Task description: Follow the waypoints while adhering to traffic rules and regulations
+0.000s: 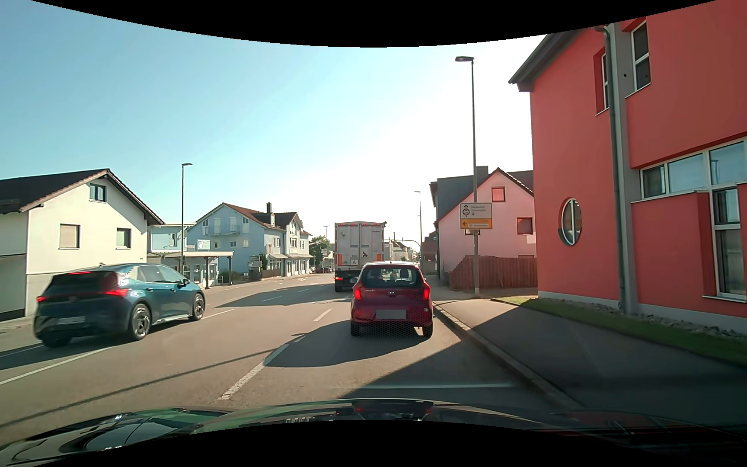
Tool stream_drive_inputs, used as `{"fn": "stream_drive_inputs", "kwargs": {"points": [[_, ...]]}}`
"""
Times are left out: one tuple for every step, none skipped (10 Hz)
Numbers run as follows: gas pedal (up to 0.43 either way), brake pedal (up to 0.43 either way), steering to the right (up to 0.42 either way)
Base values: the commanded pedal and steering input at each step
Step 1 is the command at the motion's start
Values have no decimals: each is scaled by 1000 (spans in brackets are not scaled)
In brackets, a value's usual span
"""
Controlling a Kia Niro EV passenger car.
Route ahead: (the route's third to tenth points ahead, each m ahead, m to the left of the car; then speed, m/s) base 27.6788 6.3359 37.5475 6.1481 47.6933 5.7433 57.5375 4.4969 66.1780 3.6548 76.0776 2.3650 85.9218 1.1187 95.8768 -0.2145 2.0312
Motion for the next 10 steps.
{"fn": "stream_drive_inputs", "kwargs": {"points": [[67,0,27],[67,0,27],[67,0,27],[67,0,26],[67,0,26],[67,0,25],[79,0,26],[79,0,25],[87,0,24],[177,0,19]]}}
